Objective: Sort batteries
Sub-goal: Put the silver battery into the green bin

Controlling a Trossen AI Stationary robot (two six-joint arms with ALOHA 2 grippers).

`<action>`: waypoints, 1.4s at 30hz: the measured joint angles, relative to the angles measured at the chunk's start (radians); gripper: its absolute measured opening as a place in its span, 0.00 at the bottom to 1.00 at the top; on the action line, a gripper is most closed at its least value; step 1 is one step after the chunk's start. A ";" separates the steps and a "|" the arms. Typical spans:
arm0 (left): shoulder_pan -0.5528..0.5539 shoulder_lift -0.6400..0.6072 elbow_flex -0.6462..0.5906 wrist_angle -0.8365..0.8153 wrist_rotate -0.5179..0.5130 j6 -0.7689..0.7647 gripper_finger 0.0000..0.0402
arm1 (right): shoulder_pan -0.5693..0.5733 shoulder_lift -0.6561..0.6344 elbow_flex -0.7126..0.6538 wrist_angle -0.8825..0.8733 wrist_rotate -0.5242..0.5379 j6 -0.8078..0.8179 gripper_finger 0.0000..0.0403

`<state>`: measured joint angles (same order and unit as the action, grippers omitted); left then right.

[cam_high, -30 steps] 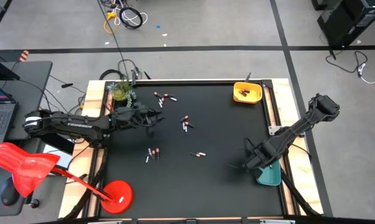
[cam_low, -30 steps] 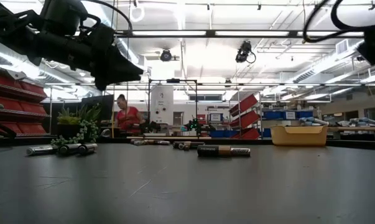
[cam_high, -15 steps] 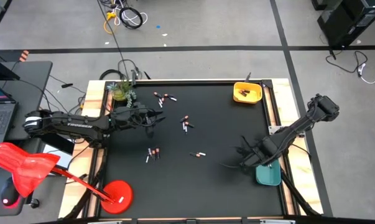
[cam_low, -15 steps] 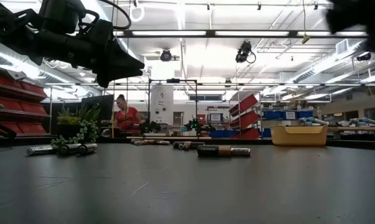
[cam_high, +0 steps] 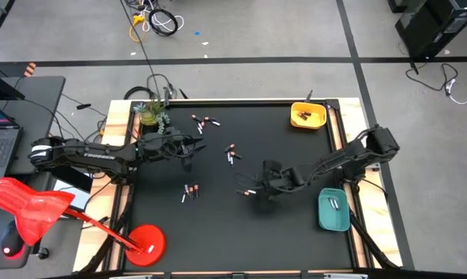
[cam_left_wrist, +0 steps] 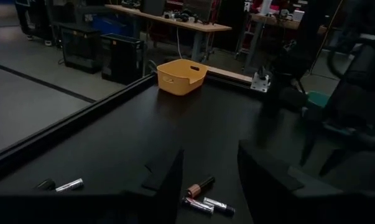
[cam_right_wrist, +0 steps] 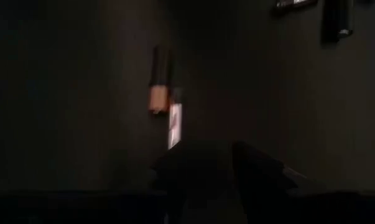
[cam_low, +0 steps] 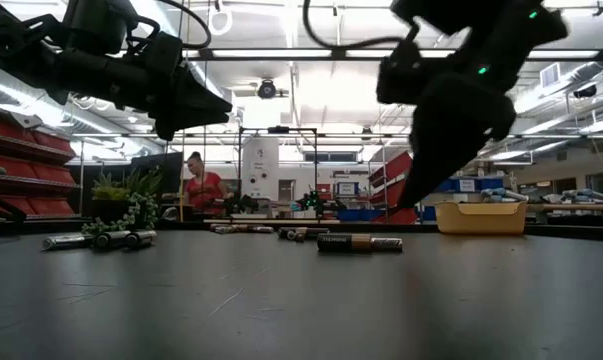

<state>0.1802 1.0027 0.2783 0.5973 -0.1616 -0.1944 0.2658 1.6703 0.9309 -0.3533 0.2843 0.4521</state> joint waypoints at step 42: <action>0.000 0.000 0.000 -0.027 0.000 0.006 0.39 | -0.046 0.097 -0.001 -0.009 -0.068 -0.069 0.06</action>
<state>0.1802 1.0031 0.2779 0.5705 -0.1612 -0.1880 0.2199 1.7669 0.9294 -0.3619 0.2167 0.3836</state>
